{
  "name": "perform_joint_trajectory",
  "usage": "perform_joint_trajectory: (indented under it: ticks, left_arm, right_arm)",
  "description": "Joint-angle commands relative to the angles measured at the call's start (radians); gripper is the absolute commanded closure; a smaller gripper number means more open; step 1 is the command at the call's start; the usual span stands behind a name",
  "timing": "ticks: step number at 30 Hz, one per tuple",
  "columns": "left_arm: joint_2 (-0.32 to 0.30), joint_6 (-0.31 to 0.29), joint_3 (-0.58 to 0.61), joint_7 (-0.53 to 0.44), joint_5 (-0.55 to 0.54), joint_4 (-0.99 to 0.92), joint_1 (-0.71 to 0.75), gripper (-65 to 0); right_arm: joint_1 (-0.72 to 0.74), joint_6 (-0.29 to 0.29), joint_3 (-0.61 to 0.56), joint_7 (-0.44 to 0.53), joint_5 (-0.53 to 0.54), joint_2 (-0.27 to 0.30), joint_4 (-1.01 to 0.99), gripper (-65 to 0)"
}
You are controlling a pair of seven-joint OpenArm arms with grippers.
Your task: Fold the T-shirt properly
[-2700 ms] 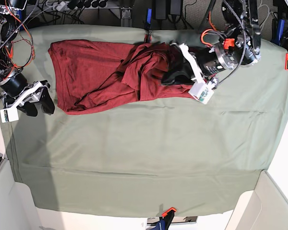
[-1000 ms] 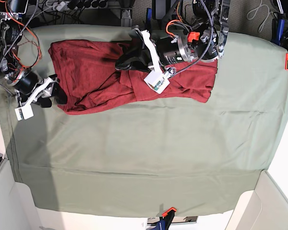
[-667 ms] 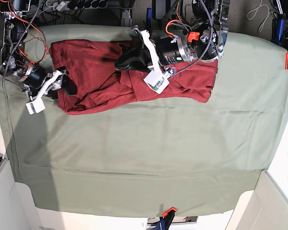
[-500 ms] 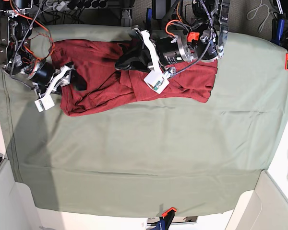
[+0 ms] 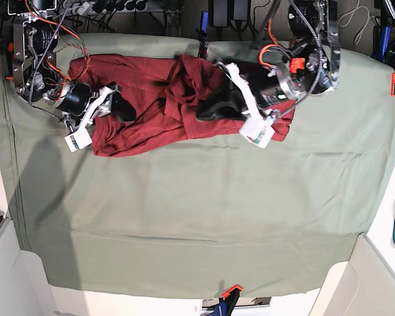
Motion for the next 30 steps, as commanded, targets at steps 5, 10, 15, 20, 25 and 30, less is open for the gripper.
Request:
perform_joint_trajectory:
  ticks: [5,10,15,20,25,30]
  left_arm:
    - [-0.048,-0.009,-0.123,-0.019,-0.051,0.020,-0.008,0.0]
    - [-0.055,-0.009,-0.199,-0.011,-0.092,0.020,-0.008,0.0]
    - [-0.055,-0.009,-0.173,0.032,-0.158,0.020,-0.007,0.0]
    - [-0.055,-0.009,-0.084,0.034,-0.133,0.020,-0.008,0.0]
    - [-0.054,-0.009,-0.131,0.007,-0.106,0.020,-0.008,0.0]
    - [-0.055,-0.009,-0.197,0.035,-0.201,0.020,-0.008,0.0]
  right_arm:
    - [0.001,0.004,-0.003,0.025,-0.056,0.003,0.006,0.0]
    - [0.004,0.005,0.023,0.048,-0.075,0.003,0.008,0.0]
    - [0.005,0.005,0.102,0.053,-0.054,0.003,0.008,0.0]
    - [0.005,0.009,0.140,0.053,-0.048,0.004,0.008,0.0]
    - [0.005,0.009,0.141,0.054,-0.049,0.003,0.008,0.0]
    - [0.005,0.009,0.141,0.074,-0.060,0.013,0.008,0.0]
